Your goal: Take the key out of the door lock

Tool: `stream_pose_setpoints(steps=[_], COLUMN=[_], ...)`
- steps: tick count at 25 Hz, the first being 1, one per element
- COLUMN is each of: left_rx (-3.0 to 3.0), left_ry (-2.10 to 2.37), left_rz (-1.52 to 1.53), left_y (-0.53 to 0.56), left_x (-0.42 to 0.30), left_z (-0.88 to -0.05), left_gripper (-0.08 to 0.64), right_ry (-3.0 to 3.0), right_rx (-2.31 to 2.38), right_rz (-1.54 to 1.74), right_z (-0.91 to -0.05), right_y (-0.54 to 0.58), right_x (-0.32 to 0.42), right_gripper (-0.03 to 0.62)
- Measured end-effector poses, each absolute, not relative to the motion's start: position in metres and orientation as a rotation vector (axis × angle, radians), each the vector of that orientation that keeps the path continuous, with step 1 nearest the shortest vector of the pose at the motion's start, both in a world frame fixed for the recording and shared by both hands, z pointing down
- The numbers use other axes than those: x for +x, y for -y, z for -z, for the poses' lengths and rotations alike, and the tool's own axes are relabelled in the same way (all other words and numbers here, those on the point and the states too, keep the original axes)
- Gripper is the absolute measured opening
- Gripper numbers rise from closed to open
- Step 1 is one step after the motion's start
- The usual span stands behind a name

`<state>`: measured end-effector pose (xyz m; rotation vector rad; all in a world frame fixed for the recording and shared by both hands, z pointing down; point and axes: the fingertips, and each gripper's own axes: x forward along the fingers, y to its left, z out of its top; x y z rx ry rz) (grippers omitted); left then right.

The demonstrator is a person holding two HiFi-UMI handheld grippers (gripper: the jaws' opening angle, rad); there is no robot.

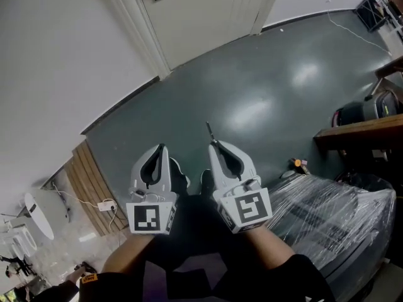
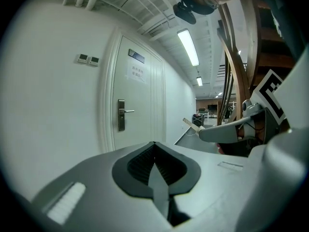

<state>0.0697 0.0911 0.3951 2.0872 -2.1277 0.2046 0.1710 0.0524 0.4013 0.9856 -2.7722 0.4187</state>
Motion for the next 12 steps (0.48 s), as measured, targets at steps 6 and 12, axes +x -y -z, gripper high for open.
stream_pose_setpoints(steps=[6, 12], left_rx=[2.062, 2.083], left_ry=[2.079, 2.054], left_rz=[-0.22, -0.204], left_y=[-0.099, -0.095], left_x=[0.073, 0.082], left_z=[-0.422, -0.427], left_gripper=[0.017, 0.017], right_ry=[2.695, 2.696], right_rx=[0.977, 0.966], right_rz=[-0.484, -0.41], right_z=[-0.433, -0.431], right_y=[-0.064, -0.063], right_x=[0.176, 0.18], right_gripper=[0.015, 0.015])
